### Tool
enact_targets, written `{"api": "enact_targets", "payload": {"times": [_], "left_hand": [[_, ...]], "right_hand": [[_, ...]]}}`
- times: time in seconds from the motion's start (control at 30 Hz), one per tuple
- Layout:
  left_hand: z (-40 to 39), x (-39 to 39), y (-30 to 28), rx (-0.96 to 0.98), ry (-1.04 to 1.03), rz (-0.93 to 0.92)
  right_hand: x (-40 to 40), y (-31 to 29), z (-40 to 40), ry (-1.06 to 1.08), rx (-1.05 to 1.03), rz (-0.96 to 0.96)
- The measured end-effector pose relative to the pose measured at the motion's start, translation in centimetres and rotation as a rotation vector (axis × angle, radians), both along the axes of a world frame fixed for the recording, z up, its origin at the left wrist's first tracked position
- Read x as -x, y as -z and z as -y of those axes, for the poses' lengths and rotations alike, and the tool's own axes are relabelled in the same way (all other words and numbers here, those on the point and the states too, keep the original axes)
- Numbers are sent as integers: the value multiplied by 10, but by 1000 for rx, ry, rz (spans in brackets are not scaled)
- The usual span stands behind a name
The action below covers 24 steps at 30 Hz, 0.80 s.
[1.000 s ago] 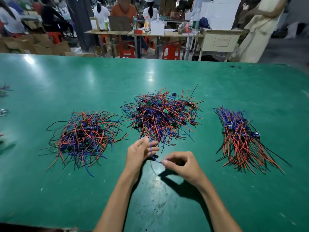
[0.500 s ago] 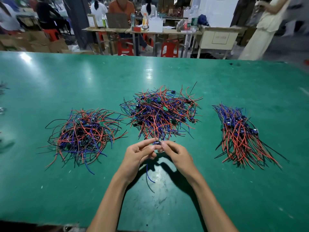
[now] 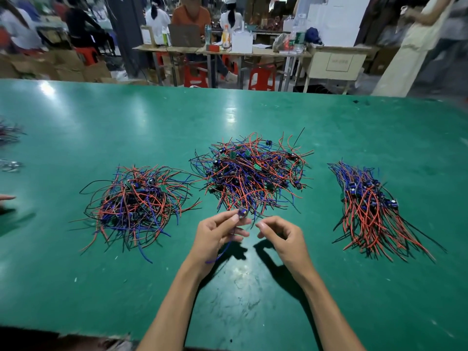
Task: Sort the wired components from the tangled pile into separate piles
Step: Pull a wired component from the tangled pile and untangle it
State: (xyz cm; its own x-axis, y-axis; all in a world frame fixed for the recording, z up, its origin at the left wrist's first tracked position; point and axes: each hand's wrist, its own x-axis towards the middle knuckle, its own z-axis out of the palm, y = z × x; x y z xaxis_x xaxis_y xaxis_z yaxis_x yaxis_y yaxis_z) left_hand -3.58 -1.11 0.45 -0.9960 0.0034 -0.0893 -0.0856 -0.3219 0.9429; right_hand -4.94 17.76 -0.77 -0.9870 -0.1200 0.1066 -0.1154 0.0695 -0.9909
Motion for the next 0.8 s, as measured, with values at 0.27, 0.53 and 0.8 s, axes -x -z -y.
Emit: {"api": "enact_targets", "payload": {"times": [0.27, 0.53, 0.8], "left_hand": [[95, 36, -64, 303, -575, -93], [114, 30, -64, 1510, -776, 229], [-16, 51, -20, 1331, -310, -156]], "right_hand": [[6, 6, 2, 3, -43, 1], [7, 6, 3, 23, -86, -2], [7, 4, 5, 65, -185, -21]]}}
